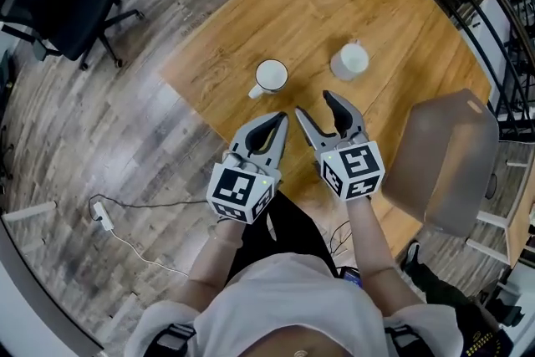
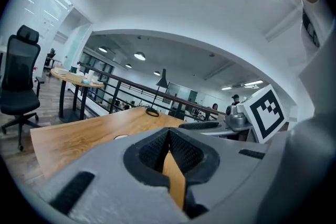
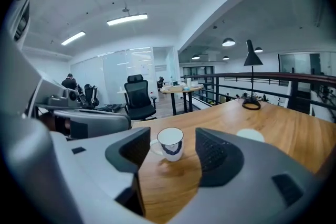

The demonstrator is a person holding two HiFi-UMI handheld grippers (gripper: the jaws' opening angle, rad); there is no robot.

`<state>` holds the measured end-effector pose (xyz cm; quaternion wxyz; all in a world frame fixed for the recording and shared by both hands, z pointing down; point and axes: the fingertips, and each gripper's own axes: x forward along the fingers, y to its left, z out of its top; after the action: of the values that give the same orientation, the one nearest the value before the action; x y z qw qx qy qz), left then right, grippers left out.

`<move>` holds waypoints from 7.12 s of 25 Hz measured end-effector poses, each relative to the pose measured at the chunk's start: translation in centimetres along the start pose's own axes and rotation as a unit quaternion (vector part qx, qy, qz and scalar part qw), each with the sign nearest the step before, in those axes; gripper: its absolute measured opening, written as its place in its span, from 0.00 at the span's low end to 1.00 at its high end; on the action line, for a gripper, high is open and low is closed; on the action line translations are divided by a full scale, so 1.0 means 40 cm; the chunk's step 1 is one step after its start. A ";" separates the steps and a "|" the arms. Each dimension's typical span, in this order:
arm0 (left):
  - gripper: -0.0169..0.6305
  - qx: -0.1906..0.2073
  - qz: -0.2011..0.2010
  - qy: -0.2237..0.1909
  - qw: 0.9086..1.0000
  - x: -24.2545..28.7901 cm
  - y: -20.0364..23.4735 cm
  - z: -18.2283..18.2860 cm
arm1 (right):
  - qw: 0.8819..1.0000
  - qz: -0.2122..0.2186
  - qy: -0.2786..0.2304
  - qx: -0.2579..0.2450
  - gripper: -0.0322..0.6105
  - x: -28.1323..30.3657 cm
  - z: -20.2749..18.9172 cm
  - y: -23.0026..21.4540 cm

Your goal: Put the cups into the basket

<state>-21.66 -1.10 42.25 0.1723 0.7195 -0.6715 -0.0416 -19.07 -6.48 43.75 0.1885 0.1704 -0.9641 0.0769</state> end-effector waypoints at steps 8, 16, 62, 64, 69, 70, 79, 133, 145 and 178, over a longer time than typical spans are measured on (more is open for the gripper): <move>0.04 -0.027 0.053 -0.002 0.998 -0.041 0.119 -0.032 | 0.999 0.042 0.030 -0.012 0.54 0.111 -0.028 0.040; 0.04 -0.044 0.081 0.003 0.996 -0.046 0.198 -0.073 | 0.997 0.053 0.042 -0.021 0.66 0.225 -0.055 0.047; 0.04 -0.079 0.100 0.023 0.992 -0.061 0.274 -0.143 | 1.000 0.001 0.018 0.007 0.66 0.362 -0.090 0.023; 0.04 -0.077 0.096 0.023 0.992 -0.054 0.267 -0.140 | 1.000 -0.001 0.014 0.011 0.66 0.352 -0.085 0.017; 0.04 -0.069 0.084 0.024 0.994 -0.032 0.244 -0.130 | 1.000 -0.012 0.007 0.016 0.66 0.319 -0.070 -0.008; 0.04 -0.067 0.080 0.024 0.994 -0.028 0.238 -0.128 | 1.000 -0.015 0.005 0.017 0.66 0.311 -0.067 -0.014; 0.04 -0.052 0.042 0.029 0.997 0.025 0.170 -0.112 | 0.998 -0.051 -0.010 0.029 0.66 0.228 -0.042 -0.077; 0.04 0.022 -0.231 0.021 0.972 0.240 -0.370 0.119 | 0.955 -0.271 -0.096 0.073 0.66 -0.461 0.214 -0.326; 0.04 0.034 -0.291 0.013 0.956 0.276 -0.547 0.129 | 0.936 -0.323 -0.116 0.079 0.66 -0.631 0.223 -0.394; 0.04 0.059 -0.358 0.040 0.931 0.418 -0.829 0.046 | 0.889 -0.430 -0.102 0.119 0.66 -0.944 0.047 -0.614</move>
<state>10.97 -16.58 33.32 0.1297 0.9221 -0.3631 -0.0316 21.96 -18.41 29.36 0.0819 0.5965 -0.7939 0.0849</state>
